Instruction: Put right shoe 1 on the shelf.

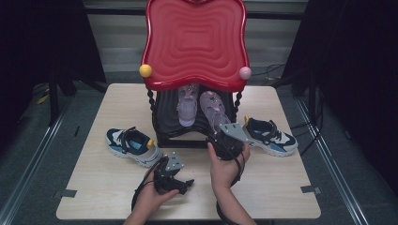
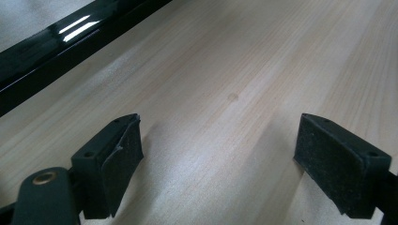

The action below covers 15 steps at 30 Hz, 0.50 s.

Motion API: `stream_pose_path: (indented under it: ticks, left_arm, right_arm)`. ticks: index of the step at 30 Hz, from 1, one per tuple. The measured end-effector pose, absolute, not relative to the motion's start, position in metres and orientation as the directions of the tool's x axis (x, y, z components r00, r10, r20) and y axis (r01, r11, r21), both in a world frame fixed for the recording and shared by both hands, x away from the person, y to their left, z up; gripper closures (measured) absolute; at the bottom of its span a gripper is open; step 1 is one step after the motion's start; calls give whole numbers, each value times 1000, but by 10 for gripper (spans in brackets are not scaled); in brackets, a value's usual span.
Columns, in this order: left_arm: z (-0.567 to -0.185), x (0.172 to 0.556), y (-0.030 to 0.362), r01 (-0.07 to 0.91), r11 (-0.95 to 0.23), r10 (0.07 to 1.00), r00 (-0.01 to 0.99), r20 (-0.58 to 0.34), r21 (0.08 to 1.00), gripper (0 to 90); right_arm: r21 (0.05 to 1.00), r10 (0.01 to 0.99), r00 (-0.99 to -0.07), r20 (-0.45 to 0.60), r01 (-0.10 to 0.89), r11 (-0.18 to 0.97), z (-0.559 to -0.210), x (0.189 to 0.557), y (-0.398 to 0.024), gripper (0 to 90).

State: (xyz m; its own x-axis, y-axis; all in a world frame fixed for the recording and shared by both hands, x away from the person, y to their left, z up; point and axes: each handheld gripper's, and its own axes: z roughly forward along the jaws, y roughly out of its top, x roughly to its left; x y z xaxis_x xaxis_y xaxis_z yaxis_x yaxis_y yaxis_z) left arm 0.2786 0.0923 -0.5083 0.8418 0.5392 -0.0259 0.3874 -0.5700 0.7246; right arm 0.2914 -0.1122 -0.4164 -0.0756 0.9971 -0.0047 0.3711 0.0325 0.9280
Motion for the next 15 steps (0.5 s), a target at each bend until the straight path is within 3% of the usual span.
stream_pose_path:
  ticks: [15]
  left_arm:
    - [-508,278,92,389,-570,540,841,-27,724,148]
  right_arm:
    - [940,999,-39,2,342,12,-419,306,-105,370]
